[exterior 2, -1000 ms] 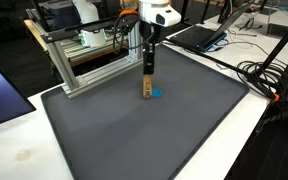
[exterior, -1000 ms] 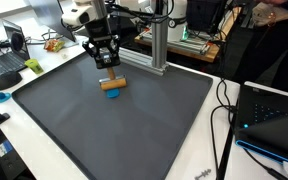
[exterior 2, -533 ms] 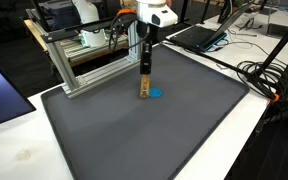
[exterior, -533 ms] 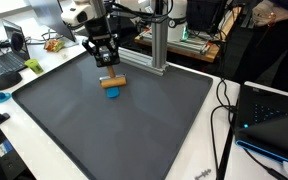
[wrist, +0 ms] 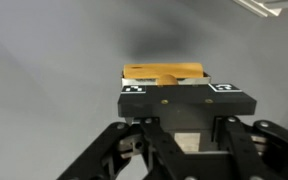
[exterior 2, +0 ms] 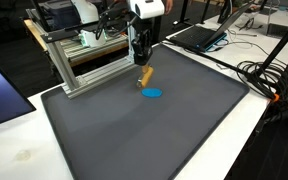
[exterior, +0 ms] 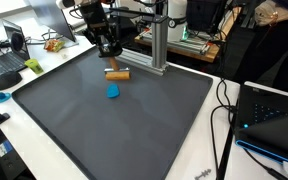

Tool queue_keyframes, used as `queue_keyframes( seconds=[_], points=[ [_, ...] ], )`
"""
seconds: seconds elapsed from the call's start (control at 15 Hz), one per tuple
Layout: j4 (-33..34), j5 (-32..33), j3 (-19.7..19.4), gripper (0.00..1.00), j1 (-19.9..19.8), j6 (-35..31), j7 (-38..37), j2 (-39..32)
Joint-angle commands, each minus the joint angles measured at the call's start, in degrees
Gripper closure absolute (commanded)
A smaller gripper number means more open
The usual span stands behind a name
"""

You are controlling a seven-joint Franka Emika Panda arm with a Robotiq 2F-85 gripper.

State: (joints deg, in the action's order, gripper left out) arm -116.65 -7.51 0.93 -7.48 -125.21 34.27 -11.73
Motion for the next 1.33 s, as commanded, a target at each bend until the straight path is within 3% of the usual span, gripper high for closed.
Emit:
queue_keyframes(
  seconds=[0.0, 0.6, 1.2, 1.27],
  points=[
    [-0.04, -3.22, -0.64, 0.78, 0.87, 0.77, -9.20, 5.04],
    [0.69, 1.41, -1.34, 0.78, 4.54, -3.56, -42.45, 6.14],
    [1.41, 14.20, -2.65, 0.78, 8.47, -3.53, -79.48, 4.02],
    [0.42, 11.12, -2.09, 0.53, 7.51, -4.11, -72.37, 4.45]
  ],
)
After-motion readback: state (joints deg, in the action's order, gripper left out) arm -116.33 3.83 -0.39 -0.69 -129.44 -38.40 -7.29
